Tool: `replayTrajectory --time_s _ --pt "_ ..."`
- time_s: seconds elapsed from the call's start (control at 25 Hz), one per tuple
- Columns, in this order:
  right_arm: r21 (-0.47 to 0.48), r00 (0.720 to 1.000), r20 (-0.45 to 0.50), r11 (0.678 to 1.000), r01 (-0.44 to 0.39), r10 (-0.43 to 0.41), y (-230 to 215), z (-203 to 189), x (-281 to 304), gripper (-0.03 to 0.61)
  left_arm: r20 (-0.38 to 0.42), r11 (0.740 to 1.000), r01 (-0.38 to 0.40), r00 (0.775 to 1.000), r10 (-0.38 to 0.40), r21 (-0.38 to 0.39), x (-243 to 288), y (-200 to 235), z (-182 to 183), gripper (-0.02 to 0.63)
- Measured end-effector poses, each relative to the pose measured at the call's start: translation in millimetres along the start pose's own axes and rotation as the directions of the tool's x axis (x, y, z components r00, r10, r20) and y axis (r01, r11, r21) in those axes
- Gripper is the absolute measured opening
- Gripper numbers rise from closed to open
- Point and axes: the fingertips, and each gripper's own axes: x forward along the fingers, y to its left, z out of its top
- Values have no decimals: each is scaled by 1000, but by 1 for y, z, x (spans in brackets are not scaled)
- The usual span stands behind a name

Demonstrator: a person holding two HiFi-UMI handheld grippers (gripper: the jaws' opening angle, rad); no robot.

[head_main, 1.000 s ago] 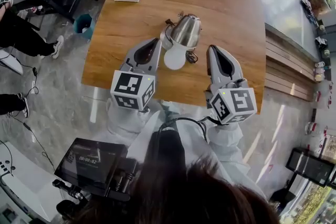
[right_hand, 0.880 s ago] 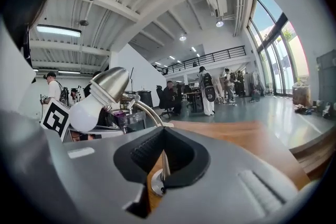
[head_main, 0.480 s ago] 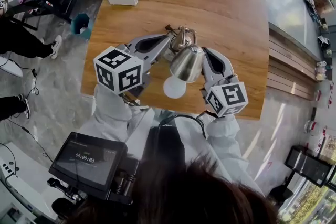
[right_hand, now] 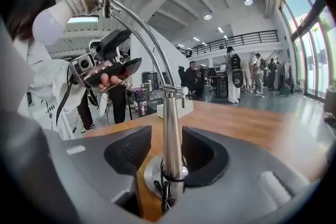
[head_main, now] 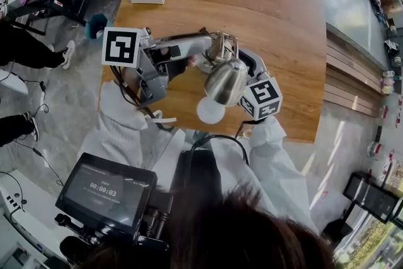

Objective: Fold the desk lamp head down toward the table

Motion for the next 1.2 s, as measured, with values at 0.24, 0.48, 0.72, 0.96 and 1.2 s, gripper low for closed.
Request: replayTrajectory --time_s 0.24,0.48,0.72,0.96,1.2 --pt "-1 1000 0 1000 -28 28 -3 -1 11 174 -72 961 149 983 -170 -233 21 -17 -5 198" --pt "-32 996 10 996 -87 88 6 4 21 173 -104 935 169 972 -211 -312 31 -22 -10 198" --pt "-24 997 37 997 -69 70 -1 10 23 119 -129 924 158 968 -214 -347 38 -23 -12 198" --pt "8 992 17 992 -123 123 -7 10 25 117 -160 935 143 966 -203 -324 40 -22 -12 196" --pt "37 988 -2 988 -151 151 -8 11 19 118 -208 963 107 965 -161 -249 41 -28 -22 189"
